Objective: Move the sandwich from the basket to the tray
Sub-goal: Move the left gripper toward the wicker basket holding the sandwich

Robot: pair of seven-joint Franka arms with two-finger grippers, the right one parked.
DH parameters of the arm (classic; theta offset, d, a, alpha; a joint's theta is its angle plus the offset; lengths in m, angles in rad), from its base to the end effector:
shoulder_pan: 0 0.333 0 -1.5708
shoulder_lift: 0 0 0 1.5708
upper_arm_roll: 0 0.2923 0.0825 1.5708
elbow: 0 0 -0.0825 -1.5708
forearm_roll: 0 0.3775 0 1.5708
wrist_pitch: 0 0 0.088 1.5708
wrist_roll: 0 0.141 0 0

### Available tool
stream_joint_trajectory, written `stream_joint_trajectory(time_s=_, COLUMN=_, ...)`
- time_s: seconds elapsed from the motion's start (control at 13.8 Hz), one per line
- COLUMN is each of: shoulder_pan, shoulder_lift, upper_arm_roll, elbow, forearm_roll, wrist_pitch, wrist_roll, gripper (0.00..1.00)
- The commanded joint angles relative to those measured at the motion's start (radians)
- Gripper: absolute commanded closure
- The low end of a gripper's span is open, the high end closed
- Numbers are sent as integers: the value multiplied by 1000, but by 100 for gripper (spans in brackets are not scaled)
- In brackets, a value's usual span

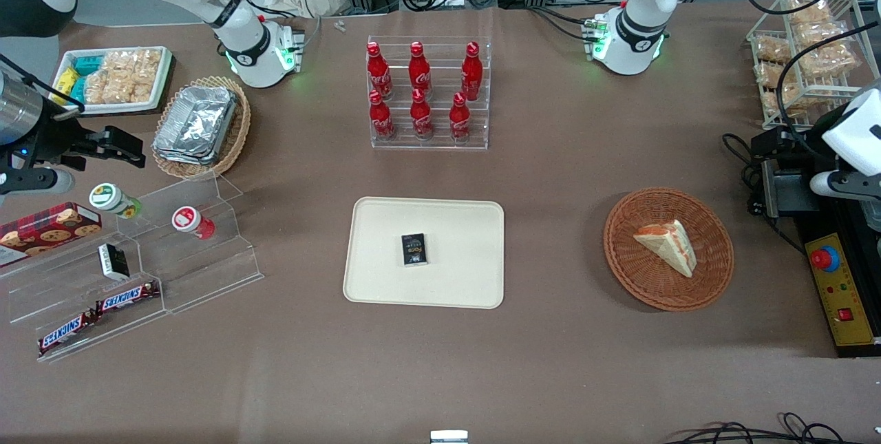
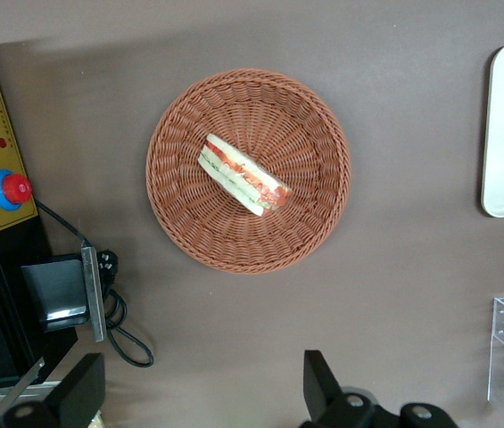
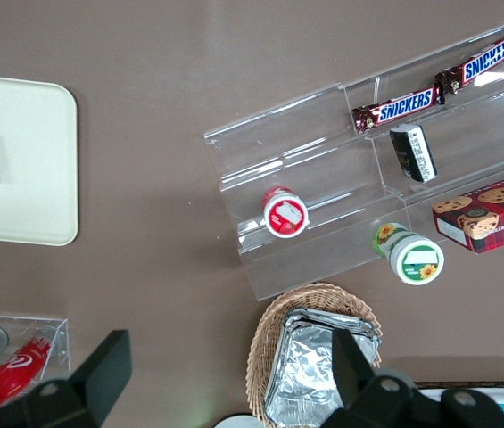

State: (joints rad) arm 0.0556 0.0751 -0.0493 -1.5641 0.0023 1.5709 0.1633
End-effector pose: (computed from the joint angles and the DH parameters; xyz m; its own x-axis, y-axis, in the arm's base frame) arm 0.5646 0.0047 0.5282 0.9854 -0.1565 -0.0670 -0.1560 -0.9877 0.0125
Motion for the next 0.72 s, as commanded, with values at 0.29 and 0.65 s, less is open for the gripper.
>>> stream_joint_trajectory(time_s=0.29, shoulder_pan=-2, shoulder_lift=29, upper_arm_roll=-4, elbow=16, forearm_roll=11, wrist_pitch=-14, wrist_roll=-2, gripper=0)
stream_joint_trajectory(time_s=0.65, shoulder_pan=-25, shoulder_lift=52, upper_arm_roll=-23, elbow=-45, forearm_roll=13, wrist_pitch=66, wrist_roll=-366, gripper=0)
